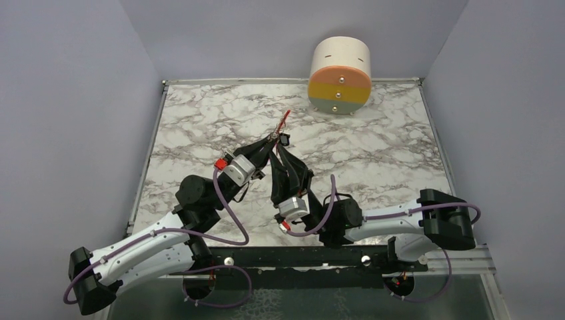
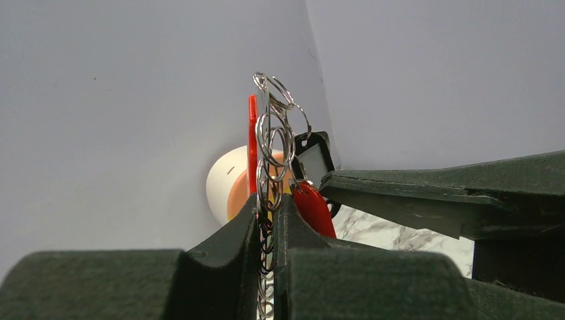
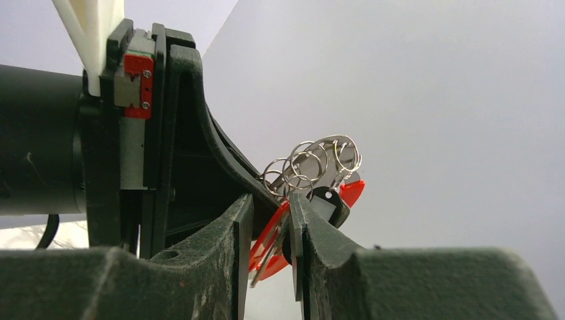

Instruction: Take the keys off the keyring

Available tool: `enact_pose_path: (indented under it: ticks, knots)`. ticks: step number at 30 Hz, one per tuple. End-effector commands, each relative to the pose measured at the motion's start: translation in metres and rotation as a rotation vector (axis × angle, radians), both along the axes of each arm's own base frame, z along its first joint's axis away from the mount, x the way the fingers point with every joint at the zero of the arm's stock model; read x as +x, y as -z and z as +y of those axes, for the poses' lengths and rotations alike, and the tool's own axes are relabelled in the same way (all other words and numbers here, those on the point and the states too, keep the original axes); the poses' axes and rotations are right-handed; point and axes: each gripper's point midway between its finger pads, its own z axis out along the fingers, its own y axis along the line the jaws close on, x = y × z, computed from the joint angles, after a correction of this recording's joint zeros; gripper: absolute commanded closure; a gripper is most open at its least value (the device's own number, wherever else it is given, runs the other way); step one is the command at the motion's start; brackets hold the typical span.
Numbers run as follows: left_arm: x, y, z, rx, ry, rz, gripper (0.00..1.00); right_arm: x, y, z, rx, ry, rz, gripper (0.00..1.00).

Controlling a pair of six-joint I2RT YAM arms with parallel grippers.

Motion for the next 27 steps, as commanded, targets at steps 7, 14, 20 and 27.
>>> enact_pose_path:
  ticks: [7,14,20,27]
  knots:
    - [-0.027,-0.021,-0.002,-0.054,0.105,-0.055,1.0,-0.002,-0.049,-0.071,0.315,0.068,-0.052,0.74]
    - [-0.025,-0.019,-0.004,-0.048,0.098,-0.049,1.0,-0.002,-0.05,-0.079,0.328,0.067,-0.047,0.74]
    - [-0.025,-0.019,-0.008,-0.042,0.107,-0.048,1.0,-0.002,-0.049,-0.078,0.323,0.072,-0.048,0.93]
    - [-0.025,-0.02,-0.005,-0.047,0.095,-0.05,1.0,-0.002,-0.05,-0.081,0.315,0.085,-0.055,0.98]
